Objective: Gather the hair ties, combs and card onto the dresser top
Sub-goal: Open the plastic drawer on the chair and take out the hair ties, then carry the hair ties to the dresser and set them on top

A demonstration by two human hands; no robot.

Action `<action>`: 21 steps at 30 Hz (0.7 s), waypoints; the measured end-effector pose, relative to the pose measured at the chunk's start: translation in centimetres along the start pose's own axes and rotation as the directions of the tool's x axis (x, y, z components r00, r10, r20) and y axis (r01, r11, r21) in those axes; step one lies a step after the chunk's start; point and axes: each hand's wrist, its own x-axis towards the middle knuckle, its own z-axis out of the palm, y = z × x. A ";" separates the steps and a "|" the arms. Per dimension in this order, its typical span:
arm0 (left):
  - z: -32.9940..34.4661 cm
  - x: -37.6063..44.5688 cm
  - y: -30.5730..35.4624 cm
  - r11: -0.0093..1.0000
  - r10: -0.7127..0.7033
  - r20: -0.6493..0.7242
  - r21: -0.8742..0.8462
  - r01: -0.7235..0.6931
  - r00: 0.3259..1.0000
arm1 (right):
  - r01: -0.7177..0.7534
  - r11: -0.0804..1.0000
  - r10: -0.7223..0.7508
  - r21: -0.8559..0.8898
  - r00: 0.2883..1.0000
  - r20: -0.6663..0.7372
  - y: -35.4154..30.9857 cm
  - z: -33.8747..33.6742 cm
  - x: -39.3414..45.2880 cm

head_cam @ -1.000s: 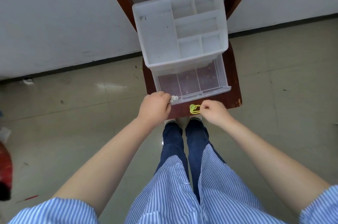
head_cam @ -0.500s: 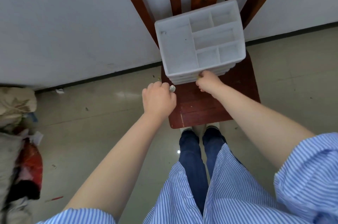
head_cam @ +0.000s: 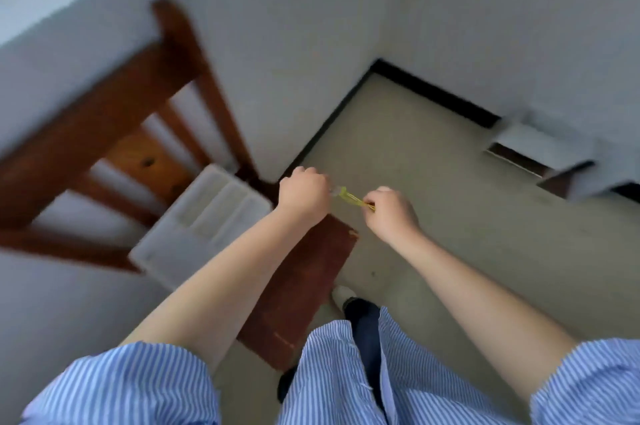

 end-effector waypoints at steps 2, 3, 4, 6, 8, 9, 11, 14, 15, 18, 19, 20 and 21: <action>-2.0 0.9 4.7 0.980 0.164 0.042 0.109 -0.168 0.986 | -0.137 0.989 0.142 0.058 0.985 -0.098 3.4 -3.0 -2.3; -2.9 1.0 7.4 0.953 0.244 0.067 0.166 -0.252 0.967 | -0.205 0.974 0.216 0.095 0.968 -0.127 5.4 -4.3 -3.8; -3.8 1.0 10.5 0.918 0.326 0.081 0.211 -0.336 0.942 | -0.271 0.952 0.291 0.141 0.945 -0.152 7.4 -5.4 -5.8; -4.9 0.2 17.4 0.827 0.482 0.090 0.281 -0.487 0.871 | -0.385 0.890 0.434 0.243 0.880 -0.195 11.3 -7.6 -10.5; -5.2 -2.1 24.8 0.719 0.619 0.098 0.327 -0.612 0.779 | -0.480 0.818 0.563 0.316 0.781 -0.269 15.1 -10.1 -15.9; -4.9 -3.7 28.5 0.662 0.681 0.105 0.333 -0.671 0.725 | -0.524 0.783 0.617 0.336 0.722 -0.312 17.1 -11.4 -18.7; -4.0 -7.8 36.0 0.533 0.796 0.117 0.331 -0.779 0.595 | -0.602 0.713 0.701 0.360 0.596 -0.392 21.1 -13.8 -24.8; -2.1 -15.3 46.3 0.300 0.926 0.125 0.323 -0.897 0.355 | -0.715 0.599 0.775 0.361 0.404 -0.485 26.6 -16.2 -34.8; -1.3 -18.2 49.5 0.228 0.950 0.135 0.311 -0.923 0.281 | -0.754 0.550 0.794 0.360 0.337 -0.506 28.4 -16.7 -38.4; 1.6 -27.0 58.4 0.029 0.982 0.168 0.296 -0.955 0.082 | -0.847 0.380 0.834 0.371 0.141 -0.533 33.2 -17.5 -49.8; 2.7 -30.0 61.1 -0.033 0.984 0.175 0.291 -0.956 0.019 | -0.872 0.326 0.837 0.366 0.087 -0.540 34.6 -17.5 -53.7; 3.8 -33.0 63.8 -0.092 0.984 0.176 0.284 -0.954 -0.043 | -0.889 0.283 0.836 0.360 0.044 -0.548 36.1 -17.6 -57.7; 4.8 -36.1 66.4 -0.154 0.978 0.176 0.274 -0.949 -0.108 | -0.901 0.247 0.834 0.356 0.010 -0.552 37.6 -17.8 -61.5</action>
